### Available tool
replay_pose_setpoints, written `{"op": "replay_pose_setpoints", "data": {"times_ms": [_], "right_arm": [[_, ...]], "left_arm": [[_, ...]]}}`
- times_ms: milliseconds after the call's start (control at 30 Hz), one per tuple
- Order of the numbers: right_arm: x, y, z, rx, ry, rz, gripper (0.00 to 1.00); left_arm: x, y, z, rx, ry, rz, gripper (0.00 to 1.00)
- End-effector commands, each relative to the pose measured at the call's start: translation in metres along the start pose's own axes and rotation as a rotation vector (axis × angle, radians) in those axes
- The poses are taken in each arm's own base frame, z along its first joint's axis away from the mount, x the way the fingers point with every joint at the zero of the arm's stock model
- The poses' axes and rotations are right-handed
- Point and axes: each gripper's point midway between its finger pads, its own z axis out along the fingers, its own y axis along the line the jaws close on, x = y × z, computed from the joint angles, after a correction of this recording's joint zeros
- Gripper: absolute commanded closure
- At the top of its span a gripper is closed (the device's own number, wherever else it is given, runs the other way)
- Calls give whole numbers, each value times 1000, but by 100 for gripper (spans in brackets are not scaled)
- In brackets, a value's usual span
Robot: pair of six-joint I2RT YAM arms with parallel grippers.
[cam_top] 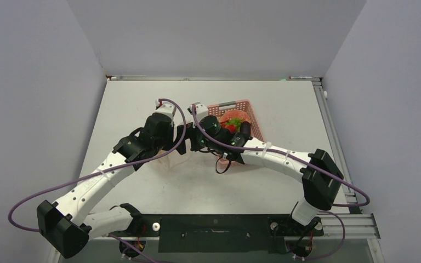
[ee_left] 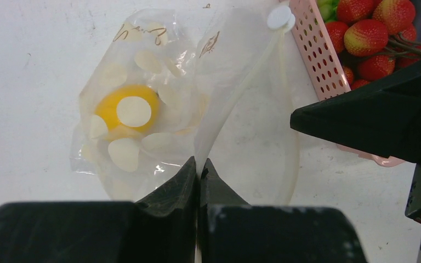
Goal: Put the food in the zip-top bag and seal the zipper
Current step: Place the fake fruit in the zipper food storage bag.
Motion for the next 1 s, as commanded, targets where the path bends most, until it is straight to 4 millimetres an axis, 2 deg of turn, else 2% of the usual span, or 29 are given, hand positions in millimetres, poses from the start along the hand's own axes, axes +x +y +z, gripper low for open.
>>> {"op": "replay_pose_setpoints", "data": {"times_ms": [0, 433, 767, 967], "right_arm": [[-30, 14, -13, -14, -76, -21, 15], [-33, 0, -45, 50, -110, -53, 16], [-39, -31, -82, 198, -155, -84, 15], [-34, -58, -103, 331, -131, -104, 15]], "left_arm": [[-18, -3, -5, 24, -67, -30, 100], [-17, -1, -3, 13, -63, -30, 100], [-15, -1, -1, 8, -56, -26, 100], [-14, -1, 0, 6, -52, -25, 100]]}}
